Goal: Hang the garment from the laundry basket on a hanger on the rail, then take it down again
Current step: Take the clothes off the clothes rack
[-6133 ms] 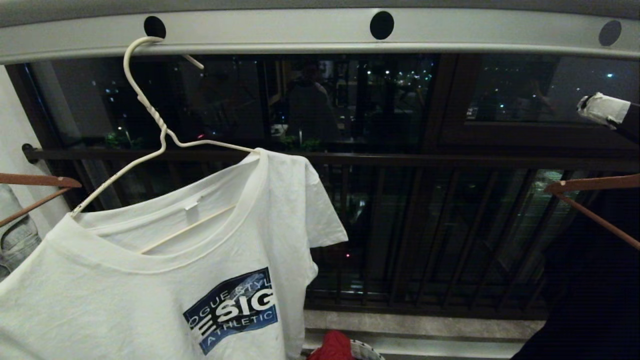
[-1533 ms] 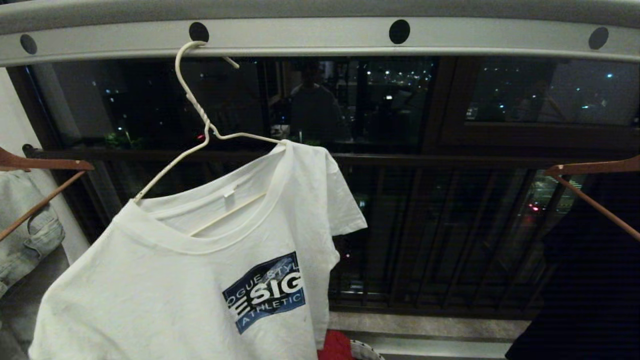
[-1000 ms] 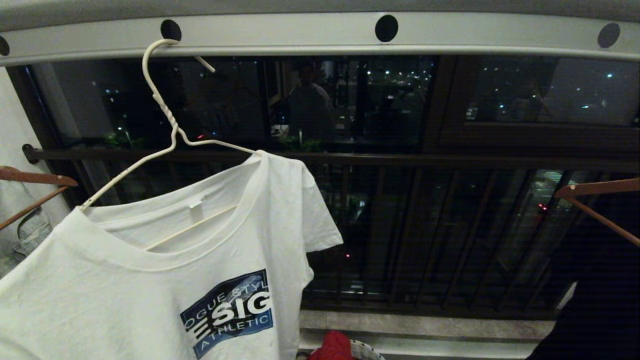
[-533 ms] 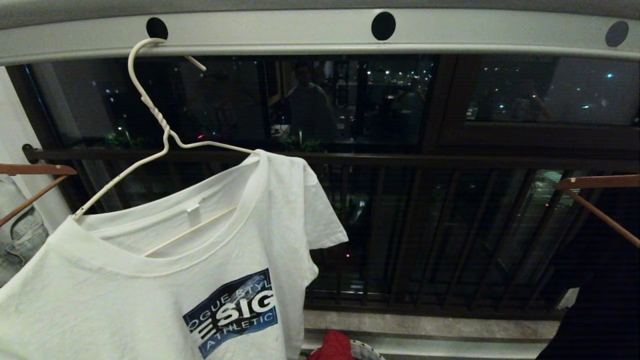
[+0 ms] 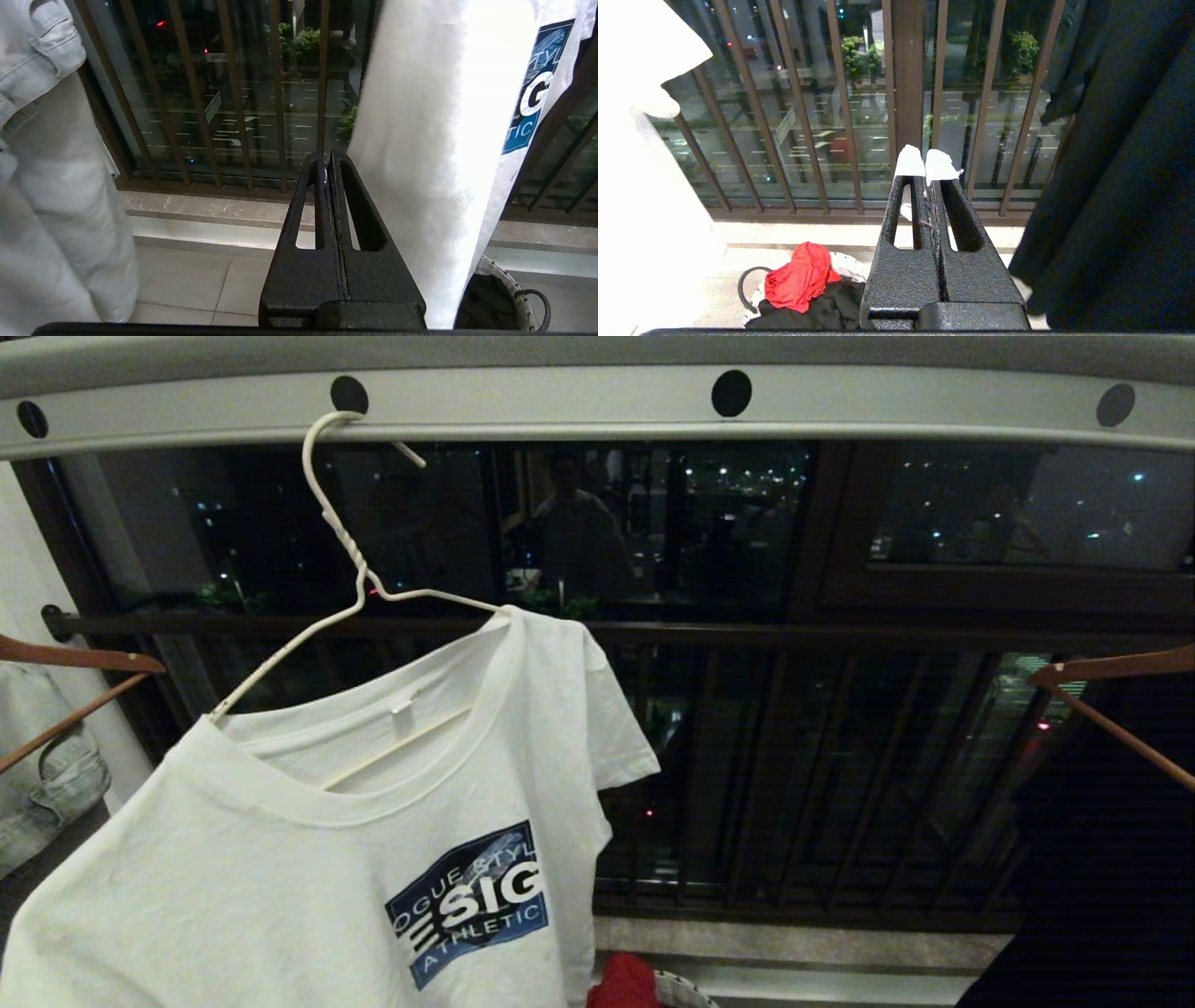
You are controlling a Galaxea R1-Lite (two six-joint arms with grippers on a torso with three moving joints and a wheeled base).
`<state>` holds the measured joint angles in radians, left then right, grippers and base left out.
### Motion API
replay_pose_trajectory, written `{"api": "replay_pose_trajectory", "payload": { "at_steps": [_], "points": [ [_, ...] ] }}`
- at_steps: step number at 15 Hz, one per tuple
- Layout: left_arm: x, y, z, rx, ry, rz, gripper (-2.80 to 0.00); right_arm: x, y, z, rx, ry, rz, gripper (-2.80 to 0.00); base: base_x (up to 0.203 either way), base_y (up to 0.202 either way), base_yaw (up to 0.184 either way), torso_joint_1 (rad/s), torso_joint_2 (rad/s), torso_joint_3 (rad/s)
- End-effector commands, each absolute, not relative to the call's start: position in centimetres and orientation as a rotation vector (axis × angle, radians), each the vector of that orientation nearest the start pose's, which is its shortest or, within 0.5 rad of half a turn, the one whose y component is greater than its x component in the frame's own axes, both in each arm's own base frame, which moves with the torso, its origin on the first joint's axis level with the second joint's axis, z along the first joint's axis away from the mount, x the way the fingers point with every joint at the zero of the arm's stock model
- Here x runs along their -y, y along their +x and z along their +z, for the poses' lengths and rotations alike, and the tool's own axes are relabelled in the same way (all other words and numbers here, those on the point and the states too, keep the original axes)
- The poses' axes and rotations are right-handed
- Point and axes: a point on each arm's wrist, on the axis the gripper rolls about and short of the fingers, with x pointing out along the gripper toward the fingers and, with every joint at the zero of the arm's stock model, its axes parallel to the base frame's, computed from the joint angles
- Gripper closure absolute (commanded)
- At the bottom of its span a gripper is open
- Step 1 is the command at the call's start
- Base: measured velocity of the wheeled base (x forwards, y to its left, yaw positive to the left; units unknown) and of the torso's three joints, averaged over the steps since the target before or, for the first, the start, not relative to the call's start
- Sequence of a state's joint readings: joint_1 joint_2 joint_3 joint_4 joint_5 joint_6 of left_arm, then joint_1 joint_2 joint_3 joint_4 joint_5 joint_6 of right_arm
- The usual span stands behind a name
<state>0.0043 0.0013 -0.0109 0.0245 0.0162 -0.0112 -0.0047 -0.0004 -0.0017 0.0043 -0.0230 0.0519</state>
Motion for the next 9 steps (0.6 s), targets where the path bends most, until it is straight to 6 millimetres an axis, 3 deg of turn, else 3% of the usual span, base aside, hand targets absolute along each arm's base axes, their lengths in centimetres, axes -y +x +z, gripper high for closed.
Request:
{"api": "replay_pose_trajectory", "payload": {
  "at_steps": [1,9],
  "points": [
    [-0.03,-2.36,7.59,-0.014,-0.013,0.022,0.00,0.04,-2.29,7.54,-0.002,0.052,-0.028,0.00,0.000,0.000,0.000,0.000,0.00,0.000],
    [-0.03,-2.36,7.59,-0.014,-0.015,0.022,0.00,0.04,-2.29,7.55,-0.002,0.052,-0.028,0.00,0.000,0.000,0.000,0.000,0.00,0.000]
  ]
}}
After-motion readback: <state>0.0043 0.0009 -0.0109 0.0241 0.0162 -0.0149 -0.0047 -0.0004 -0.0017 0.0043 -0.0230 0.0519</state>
